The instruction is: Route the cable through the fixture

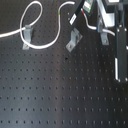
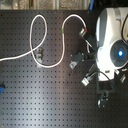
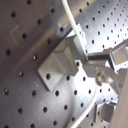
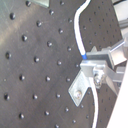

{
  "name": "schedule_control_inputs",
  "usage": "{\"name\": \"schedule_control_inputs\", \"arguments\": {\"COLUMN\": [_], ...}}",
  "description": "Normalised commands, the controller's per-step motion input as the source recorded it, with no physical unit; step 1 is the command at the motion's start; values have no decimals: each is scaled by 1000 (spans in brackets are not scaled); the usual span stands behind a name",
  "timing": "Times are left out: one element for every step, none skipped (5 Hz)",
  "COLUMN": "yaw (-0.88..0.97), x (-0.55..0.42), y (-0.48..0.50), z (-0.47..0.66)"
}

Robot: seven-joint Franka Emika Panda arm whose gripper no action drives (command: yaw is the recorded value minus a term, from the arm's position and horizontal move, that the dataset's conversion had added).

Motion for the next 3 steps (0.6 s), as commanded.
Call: {"name": "schedule_control_inputs", "arguments": {"yaw": [163, 149, 0], "x": [-3, -1, 6], "y": [-51, -102, -227], "z": [-370, -413, -264]}}
